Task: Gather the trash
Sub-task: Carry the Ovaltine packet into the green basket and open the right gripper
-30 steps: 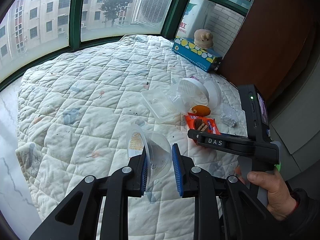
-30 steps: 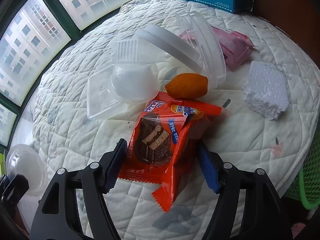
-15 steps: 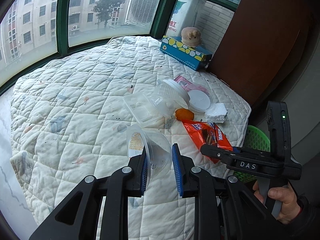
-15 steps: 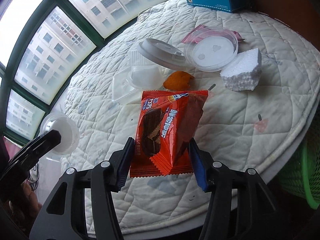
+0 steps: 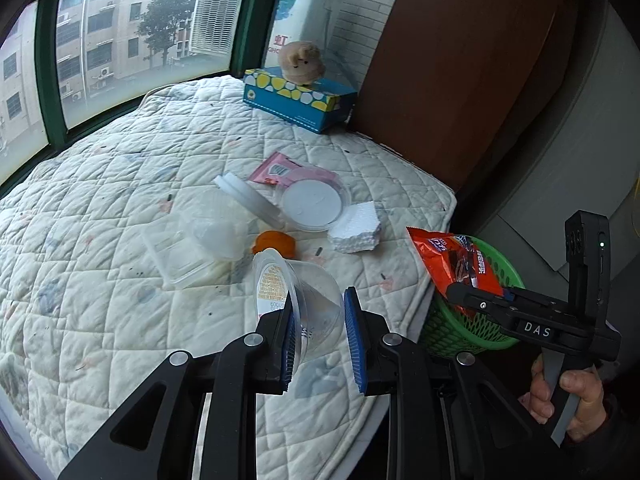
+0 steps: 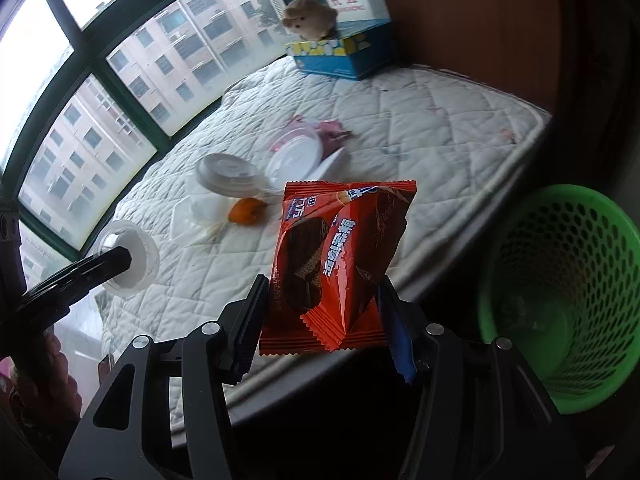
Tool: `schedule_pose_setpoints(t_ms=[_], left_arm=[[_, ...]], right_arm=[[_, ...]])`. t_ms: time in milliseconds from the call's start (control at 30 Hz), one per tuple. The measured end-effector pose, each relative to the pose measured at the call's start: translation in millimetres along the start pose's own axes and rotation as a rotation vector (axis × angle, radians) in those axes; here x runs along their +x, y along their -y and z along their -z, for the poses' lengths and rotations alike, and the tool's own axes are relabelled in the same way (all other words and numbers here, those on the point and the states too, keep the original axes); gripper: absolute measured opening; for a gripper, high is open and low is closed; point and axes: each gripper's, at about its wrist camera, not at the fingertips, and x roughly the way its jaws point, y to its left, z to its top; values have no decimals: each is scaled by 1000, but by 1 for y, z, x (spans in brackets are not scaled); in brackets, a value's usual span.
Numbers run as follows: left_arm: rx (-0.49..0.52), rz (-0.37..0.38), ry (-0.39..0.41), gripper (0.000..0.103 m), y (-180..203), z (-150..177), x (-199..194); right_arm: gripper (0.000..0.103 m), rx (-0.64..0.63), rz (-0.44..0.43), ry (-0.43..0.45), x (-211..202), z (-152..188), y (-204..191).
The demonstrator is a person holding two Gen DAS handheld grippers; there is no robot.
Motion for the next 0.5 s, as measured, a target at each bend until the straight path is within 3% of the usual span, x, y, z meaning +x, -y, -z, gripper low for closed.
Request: schedule_pose_setpoints(t_ms=[333, 467, 500], left_arm=[[138, 119, -55, 22, 90, -24, 43], [178, 153, -75, 22, 120, -29, 58], [184, 163, -80, 22, 127, -31, 61]], right_arm=[[60, 144, 215, 34, -38, 12, 114], [70, 197, 267, 30, -44, 20, 150], [76, 209, 275, 30, -45, 22, 158]])
